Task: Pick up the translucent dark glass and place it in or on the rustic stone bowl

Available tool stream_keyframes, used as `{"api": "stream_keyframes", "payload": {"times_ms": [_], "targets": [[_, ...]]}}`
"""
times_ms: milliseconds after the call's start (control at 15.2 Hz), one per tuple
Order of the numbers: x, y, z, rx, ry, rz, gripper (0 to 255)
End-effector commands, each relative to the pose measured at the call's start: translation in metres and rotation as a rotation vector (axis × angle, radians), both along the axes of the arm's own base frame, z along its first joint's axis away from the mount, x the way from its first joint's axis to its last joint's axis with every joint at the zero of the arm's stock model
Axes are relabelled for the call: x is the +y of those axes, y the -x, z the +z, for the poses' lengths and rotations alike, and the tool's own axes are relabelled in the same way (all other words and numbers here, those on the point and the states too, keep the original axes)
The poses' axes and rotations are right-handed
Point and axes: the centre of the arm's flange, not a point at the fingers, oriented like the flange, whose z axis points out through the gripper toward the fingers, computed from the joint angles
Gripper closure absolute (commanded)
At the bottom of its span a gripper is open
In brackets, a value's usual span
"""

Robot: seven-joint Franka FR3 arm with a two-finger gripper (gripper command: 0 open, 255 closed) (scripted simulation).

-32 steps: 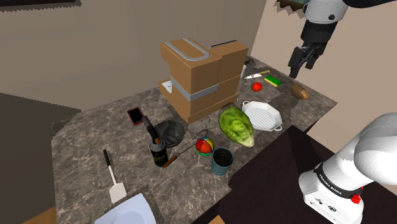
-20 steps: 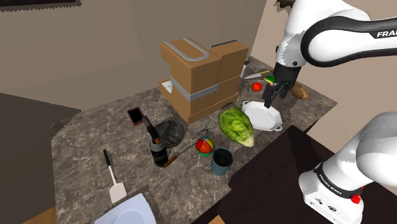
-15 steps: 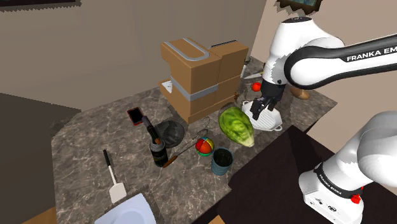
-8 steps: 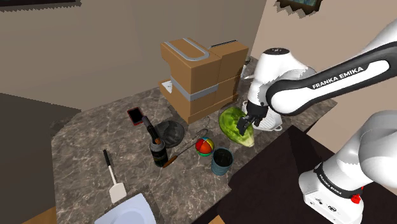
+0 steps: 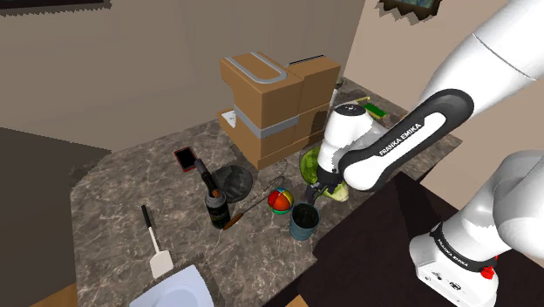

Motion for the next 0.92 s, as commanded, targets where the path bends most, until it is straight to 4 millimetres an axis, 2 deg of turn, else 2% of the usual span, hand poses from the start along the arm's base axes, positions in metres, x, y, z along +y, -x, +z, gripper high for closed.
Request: {"api": "stream_keyframes", "payload": {"times_ms": [0, 66, 528, 858], "targets": [[0.016, -0.002, -0.024, -0.006, -0.011, 0.000, 0], [0.016, -0.002, -0.025, -0.006, -0.011, 0.000, 0], [0.019, 0.000, -0.064, -0.006, -0.011, 0.000, 0], [0.019, 0.000, -0.064, -0.006, -0.011, 0.000, 0]]}}
